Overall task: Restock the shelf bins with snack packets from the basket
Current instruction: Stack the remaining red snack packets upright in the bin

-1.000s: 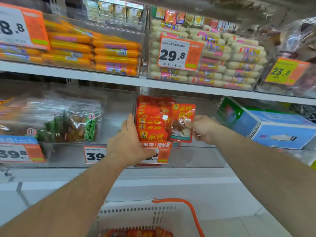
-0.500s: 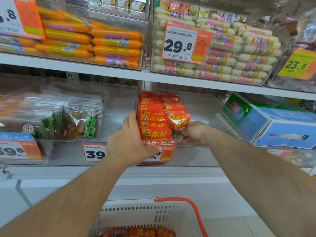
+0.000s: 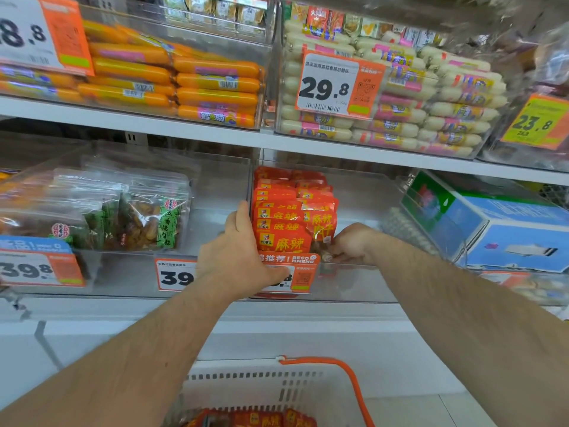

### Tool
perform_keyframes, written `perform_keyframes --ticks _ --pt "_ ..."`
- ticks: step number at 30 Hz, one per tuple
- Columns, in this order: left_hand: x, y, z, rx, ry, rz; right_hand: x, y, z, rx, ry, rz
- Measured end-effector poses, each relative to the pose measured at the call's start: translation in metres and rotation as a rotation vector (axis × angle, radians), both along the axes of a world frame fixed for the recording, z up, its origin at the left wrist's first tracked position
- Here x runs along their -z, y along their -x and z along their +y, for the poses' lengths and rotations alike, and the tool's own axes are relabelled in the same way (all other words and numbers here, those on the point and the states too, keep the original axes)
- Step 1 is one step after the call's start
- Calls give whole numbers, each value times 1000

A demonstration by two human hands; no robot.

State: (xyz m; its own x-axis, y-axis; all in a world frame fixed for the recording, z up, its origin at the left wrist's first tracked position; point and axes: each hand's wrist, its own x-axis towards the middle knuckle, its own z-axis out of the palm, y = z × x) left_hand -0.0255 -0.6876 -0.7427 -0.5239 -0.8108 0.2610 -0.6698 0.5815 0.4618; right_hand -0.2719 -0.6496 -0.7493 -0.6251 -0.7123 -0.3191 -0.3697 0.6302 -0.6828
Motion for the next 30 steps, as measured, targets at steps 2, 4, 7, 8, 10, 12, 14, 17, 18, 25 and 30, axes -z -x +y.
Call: perform_keyframes --ticks 2,4,7,8,10,12,14,17,18,25,30 --pt "0 0 0 -1 1 0 -1 -2 1 -5 -3 18" --pt "0 0 0 -1 -3 1 -1 -1 0 -2 -9 30" --pt "1 0 -1 1 -5 -3 -1 1 -1 13 -27 64" --pt "1 1 -2 2 -7 -4 -1 1 0 18 -31 71" --pt "1 1 -3 2 -8 -7 -4 -2 2 35 -32 94" --pt "1 1 -3 8 -14 2 -10 -5 4 85 -13 131" --pt "1 1 -3 18 -34 7 -18 -9 7 110 -3 245" --pt "-3 0 -4 38 -86 2 -32 -26 17 102 112 513" --pt "-6 -1 -3 51 -78 30 -35 -37 24 101 214 587" --pt "17 -59 37 352 370 63 28 -123 73 -333 851 847" --pt "71 -90 55 438 -25 -332 126 -144 84 -647 163 610"
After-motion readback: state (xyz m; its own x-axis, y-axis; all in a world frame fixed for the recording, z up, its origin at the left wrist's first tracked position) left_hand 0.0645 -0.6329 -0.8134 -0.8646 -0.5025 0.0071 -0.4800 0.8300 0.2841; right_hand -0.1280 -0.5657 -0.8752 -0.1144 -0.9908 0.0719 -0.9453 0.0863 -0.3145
